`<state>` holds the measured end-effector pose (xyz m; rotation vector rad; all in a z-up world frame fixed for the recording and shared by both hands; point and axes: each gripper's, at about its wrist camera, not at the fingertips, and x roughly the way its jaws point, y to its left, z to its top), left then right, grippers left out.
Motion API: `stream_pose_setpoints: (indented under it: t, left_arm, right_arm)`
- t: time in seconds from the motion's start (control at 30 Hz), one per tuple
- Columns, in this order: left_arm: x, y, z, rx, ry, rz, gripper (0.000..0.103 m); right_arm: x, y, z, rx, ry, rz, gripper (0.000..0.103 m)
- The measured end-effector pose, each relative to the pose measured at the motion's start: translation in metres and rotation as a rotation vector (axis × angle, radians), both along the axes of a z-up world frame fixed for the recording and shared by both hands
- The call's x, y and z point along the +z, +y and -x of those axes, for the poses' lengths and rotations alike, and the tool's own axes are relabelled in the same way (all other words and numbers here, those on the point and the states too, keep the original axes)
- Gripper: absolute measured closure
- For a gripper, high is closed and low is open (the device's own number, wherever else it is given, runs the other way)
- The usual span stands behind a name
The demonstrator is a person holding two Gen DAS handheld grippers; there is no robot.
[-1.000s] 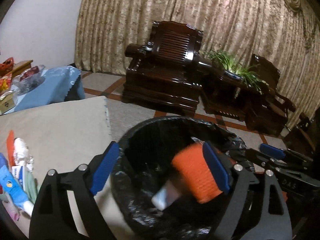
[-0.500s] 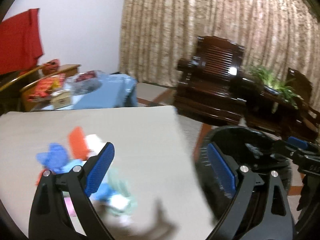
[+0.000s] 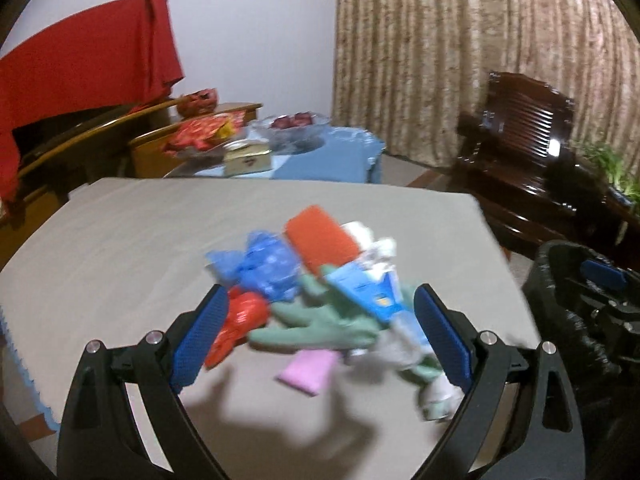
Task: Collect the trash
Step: 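Move both grippers back over the trash pile on the table, then grasp the blue hand-cream tube with the right gripper and lift it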
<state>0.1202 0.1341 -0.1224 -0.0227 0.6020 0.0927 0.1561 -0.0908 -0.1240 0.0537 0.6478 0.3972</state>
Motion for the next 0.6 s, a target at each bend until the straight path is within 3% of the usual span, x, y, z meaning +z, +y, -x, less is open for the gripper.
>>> stream_pose_setpoints:
  t: [0.33,0.6]
  left_arm:
    - [-0.013,0.028,0.002,0.058,0.025,0.003,0.012]
    - [-0.020,0.036,-0.003,0.078,0.037,0.016,0.012]
  right_arm:
    - [-0.034,0.051,-0.016,0.152,0.089,0.020,0.043]
    - [-0.053,0.066,-0.027,0.207,0.156,0.025,0.054]
